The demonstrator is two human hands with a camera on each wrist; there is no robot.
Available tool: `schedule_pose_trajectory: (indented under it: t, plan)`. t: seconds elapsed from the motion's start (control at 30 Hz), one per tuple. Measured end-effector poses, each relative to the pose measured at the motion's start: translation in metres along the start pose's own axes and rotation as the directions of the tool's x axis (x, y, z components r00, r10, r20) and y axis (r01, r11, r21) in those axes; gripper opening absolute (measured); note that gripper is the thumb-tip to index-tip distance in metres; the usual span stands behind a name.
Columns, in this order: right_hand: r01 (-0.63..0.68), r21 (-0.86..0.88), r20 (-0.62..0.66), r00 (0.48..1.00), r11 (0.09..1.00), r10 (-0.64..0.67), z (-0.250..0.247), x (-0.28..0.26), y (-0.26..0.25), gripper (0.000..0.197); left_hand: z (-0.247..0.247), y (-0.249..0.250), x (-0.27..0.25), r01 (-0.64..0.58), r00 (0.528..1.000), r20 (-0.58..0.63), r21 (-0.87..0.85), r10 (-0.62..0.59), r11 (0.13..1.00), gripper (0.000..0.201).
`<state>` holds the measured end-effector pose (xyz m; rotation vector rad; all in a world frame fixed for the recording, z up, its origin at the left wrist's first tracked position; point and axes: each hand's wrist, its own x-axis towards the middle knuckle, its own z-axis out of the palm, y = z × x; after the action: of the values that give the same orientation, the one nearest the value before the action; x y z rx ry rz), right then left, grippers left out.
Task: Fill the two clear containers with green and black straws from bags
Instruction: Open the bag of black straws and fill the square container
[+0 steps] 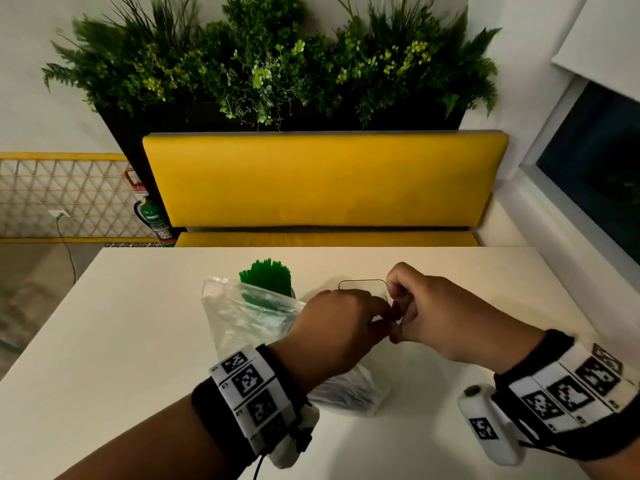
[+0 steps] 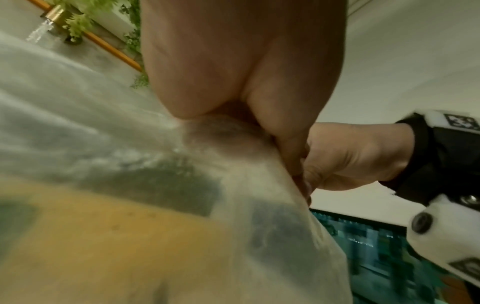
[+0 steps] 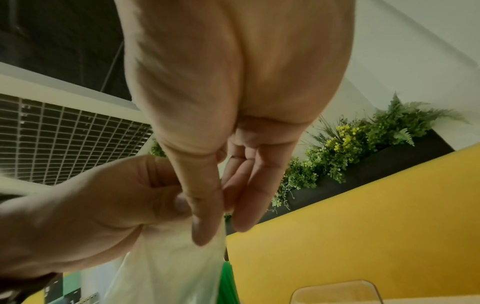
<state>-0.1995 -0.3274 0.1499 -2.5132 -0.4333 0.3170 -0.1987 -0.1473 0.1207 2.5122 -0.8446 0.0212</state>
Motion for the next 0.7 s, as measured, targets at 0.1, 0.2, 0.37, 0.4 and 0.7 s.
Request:
schedule_pose_trajectory:
  t: [0.1, 0.2, 0.37, 0.4, 0.7]
  plan:
    - [-0.026, -0.007, 0.007, 1.000, 1.000, 0.026, -0.002, 0.000, 0.006, 0.046, 0.004, -0.011, -0.001, -0.001, 1.000, 0.015, 0.137, -0.001, 0.991, 0.020]
    - [-0.055, 0.065, 0.034, 0.998, 0.996, 0.053, -0.007, 0.000, 0.007, 0.040, 0.002, -0.018, -0.007, -0.063, 0.998, -0.008, 0.178, 0.066, 0.982, 0.020]
    - [-0.031, 0.004, 0.085, 0.996, 1.000, 0.030, 0.001, 0.011, -0.003, 0.013, 0.000, -0.015, -0.011, -0.110, 0.991, -0.055, 0.207, 0.124, 0.972, 0.022]
    - [-0.033, -0.028, 0.081, 0.996, 0.999, 0.035, 0.002, 0.012, -0.004, 0.011, 0.000, -0.017, -0.012, -0.111, 0.990, -0.056, 0.227, 0.127, 0.967, 0.021]
    - [-0.092, -0.285, 0.183, 0.972, 0.954, 0.148, -0.018, 0.005, 0.007, 0.017, -0.025, -0.069, -0.041, 0.053, 0.996, 0.039, 0.412, -0.076, 0.910, 0.018]
